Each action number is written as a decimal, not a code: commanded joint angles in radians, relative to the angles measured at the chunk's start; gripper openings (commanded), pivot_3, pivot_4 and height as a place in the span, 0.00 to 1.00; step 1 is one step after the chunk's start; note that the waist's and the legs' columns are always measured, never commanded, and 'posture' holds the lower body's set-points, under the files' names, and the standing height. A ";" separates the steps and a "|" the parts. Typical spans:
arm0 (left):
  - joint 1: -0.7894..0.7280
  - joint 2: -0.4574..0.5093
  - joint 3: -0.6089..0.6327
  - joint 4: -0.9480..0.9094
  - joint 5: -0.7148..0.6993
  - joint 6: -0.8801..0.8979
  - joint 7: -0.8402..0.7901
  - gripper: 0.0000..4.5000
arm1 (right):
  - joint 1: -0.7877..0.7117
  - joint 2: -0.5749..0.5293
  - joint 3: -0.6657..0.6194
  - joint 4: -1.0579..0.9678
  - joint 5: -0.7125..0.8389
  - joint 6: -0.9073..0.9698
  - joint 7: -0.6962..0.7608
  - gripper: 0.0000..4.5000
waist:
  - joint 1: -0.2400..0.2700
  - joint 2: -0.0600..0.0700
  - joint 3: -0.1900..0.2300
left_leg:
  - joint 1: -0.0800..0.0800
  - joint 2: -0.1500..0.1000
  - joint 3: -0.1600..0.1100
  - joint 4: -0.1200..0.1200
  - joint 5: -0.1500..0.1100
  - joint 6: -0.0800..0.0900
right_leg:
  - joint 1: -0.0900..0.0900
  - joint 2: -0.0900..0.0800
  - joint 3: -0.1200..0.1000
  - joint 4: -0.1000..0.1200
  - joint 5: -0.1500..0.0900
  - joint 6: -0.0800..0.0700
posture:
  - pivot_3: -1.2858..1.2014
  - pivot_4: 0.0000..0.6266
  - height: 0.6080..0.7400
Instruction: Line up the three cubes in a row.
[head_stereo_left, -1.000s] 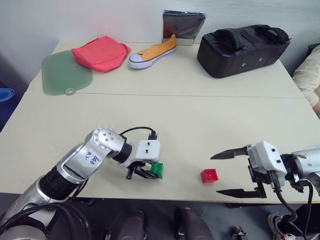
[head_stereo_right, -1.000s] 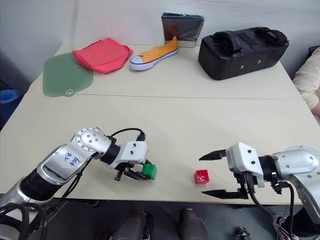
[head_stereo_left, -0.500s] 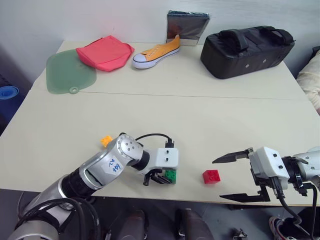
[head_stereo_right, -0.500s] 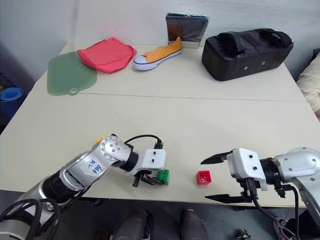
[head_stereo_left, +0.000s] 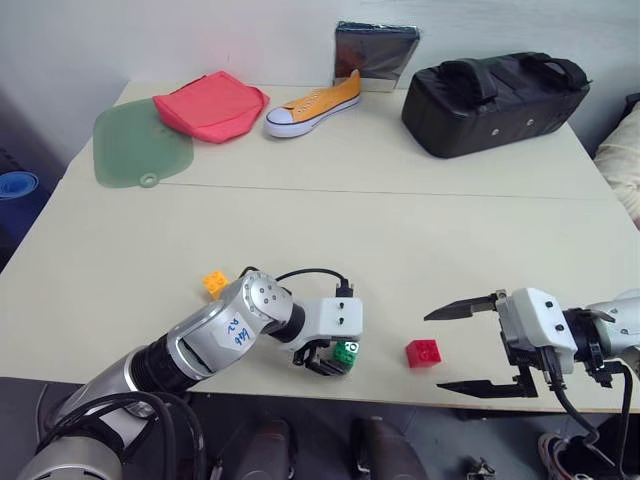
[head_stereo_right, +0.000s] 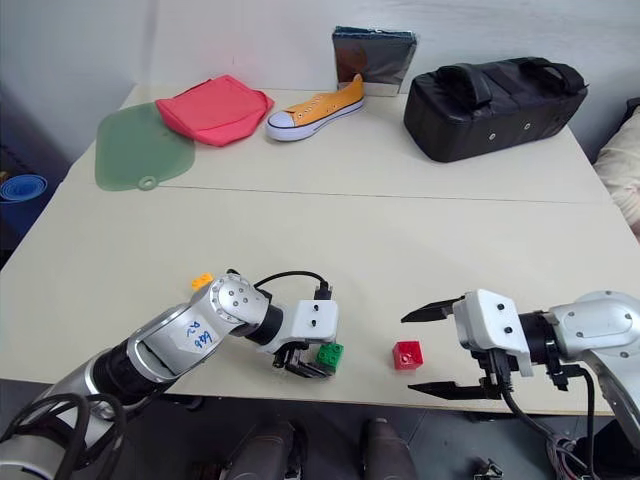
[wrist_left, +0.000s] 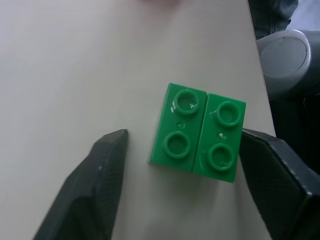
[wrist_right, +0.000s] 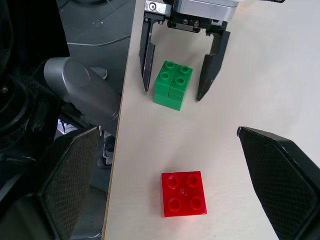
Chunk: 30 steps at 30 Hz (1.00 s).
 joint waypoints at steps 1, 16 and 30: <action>-0.006 0.016 0.030 -0.028 -0.026 0.018 -0.010 0.98 | -0.016 0.000 -0.004 -0.006 0.007 -0.007 -0.004 1.00 | 0.000 0.000 0.000 | 0.000 0.000 0.000 0.000 0.000 0.000 | 0.000 0.000 0.000 0.000 0.000 0.000 | 0.52 0.24 1.00; 0.015 -0.002 0.064 -0.003 -0.087 -0.096 -0.027 0.98 | -0.084 0.014 0.013 0.008 0.052 0.039 -0.033 1.00 | 0.000 0.000 0.000 | 0.000 0.000 0.000 0.001 0.000 0.000 | 0.000 0.000 0.000 0.000 0.000 0.000 | 0.52 0.24 1.00; 0.002 0.002 0.043 0.037 -0.076 -0.102 -0.065 0.33 | -0.068 0.008 -0.003 -0.021 0.072 0.056 -0.055 1.00 | 0.000 0.000 0.000 | 0.000 0.000 0.000 0.001 0.000 0.000 | 0.000 0.000 0.000 0.000 0.000 0.000 | 0.52 0.24 1.00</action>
